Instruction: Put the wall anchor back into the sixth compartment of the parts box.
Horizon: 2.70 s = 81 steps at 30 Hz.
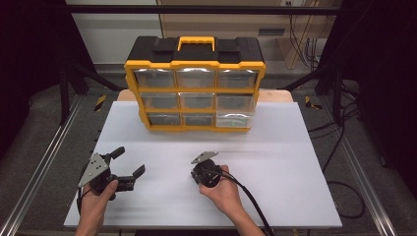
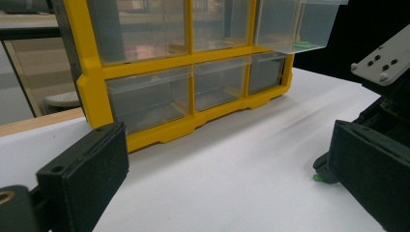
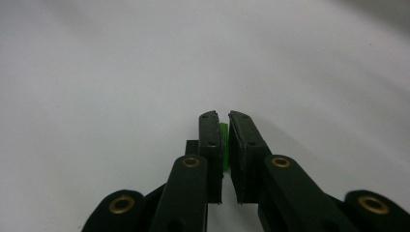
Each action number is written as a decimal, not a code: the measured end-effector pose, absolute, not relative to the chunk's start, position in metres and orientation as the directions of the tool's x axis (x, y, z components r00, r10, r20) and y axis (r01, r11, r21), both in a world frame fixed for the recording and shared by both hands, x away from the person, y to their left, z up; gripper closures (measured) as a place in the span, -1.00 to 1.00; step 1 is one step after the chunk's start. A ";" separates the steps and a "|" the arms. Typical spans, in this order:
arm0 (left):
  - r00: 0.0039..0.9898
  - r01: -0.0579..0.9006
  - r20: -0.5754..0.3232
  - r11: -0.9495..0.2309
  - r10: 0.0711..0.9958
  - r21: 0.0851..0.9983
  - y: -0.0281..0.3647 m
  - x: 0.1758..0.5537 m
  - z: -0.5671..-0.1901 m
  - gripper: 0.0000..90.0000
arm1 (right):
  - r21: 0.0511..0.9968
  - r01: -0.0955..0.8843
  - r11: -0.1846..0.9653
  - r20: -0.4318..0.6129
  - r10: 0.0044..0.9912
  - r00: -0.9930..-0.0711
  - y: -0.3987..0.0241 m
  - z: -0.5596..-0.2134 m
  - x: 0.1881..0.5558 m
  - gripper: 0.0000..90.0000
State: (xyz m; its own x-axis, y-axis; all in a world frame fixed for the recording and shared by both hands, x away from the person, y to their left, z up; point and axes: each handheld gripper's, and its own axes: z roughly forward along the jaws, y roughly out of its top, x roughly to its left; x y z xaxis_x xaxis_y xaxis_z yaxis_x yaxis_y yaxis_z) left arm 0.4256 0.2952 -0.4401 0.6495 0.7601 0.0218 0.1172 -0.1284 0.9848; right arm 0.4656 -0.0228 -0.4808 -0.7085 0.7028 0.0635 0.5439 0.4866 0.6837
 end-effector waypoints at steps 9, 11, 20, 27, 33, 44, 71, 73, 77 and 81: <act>0.649 0.117 0.024 -0.131 0.760 0.984 0.295 0.426 -0.440 -0.98 | 0.726 0.536 0.431 0.064 0.734 -0.676 -0.061 -0.468 0.469 0.88; 0.649 0.117 0.024 -0.131 0.760 0.984 0.295 0.426 -0.440 -0.98 | 0.737 0.539 0.408 0.072 0.746 -0.662 -0.072 -0.465 0.470 0.88; 0.648 0.118 0.023 -0.130 0.761 0.985 0.295 0.426 -0.440 -0.98 | 0.787 0.535 0.306 0.100 0.793 -0.601 -0.119 -0.447 0.475 0.88; 0.648 0.118 0.024 -0.132 0.761 0.984 0.295 0.426 -0.441 -0.98 | 0.824 0.524 0.217 0.129 0.828 -0.546 -0.151 -0.430 0.479 0.88; 0.647 0.119 0.025 -0.133 0.762 0.984 0.295 0.426 -0.441 -0.98 | 0.852 0.497 0.166 0.135 0.847 -0.514 -0.173 -0.412 0.479 0.88; 0.644 0.119 0.024 -0.131 0.765 0.984 0.296 0.426 -0.441 -0.98 | 0.890 0.441 0.116 0.129 0.863 -0.488 -0.194 -0.378 0.481 0.88; 0.654 0.117 0.034 -0.145 0.756 0.982 0.293 0.424 -0.441 -0.98 | 0.944 0.311 0.111 0.062 0.865 -0.498 -0.195 -0.285 0.493 0.88; 0.653 0.119 0.033 -0.145 0.757 0.982 0.293 0.425 -0.441 -0.98 | 0.943 0.313 0.116 0.060 0.863 -0.501 -0.191 -0.283 0.496 0.88; 0.653 0.122 0.029 -0.143 0.757 0.982 0.293 0.427 -0.442 -0.98 | 0.938 0.322 0.129 0.056 0.859 -0.509 -0.185 -0.281 0.503 0.88; 0.656 0.122 0.032 -0.147 0.754 0.981 0.291 0.426 -0.442 -0.98 | 0.931 0.335 0.145 0.051 0.856 -0.514 -0.179 -0.280 0.510 0.88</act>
